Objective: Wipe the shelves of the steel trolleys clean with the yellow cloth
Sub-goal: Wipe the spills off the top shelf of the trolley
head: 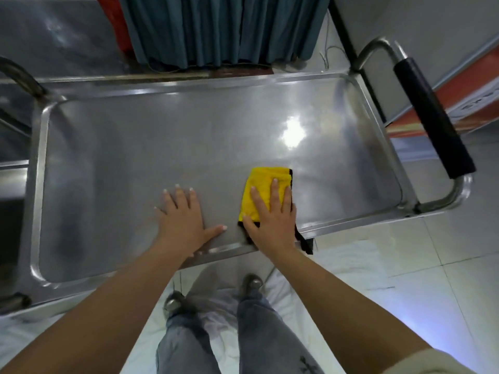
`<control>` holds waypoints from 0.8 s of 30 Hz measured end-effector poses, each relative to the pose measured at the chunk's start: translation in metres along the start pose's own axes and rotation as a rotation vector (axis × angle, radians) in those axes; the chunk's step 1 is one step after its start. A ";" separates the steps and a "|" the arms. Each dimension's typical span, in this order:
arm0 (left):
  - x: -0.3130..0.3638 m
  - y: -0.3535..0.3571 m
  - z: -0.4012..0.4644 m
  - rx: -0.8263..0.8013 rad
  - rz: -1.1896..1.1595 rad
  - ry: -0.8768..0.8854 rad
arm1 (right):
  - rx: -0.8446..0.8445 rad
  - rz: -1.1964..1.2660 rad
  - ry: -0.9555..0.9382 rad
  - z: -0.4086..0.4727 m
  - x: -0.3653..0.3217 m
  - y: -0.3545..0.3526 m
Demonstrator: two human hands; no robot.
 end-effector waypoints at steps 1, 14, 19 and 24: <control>0.015 0.002 0.001 -0.049 0.014 -0.002 | -0.003 0.018 -0.096 -0.002 0.005 -0.003; 0.047 0.010 0.006 -0.128 -0.008 -0.112 | 0.040 0.076 -0.139 0.008 0.178 -0.052; 0.058 0.001 -0.001 -0.073 0.014 -0.120 | 0.077 0.094 0.007 -0.010 0.178 -0.050; 0.058 0.005 -0.018 -0.048 -0.063 -0.092 | 0.054 0.205 -0.032 -0.039 0.152 -0.049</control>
Point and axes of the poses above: each hand's wrist, its own z-axis towards the middle knuckle, its own y-axis out of the palm, x = y × z, the point moved 5 cm from there along z, towards the middle knuckle, and after that the axes turned 10 degrees about -y, right-handed, at the moved point
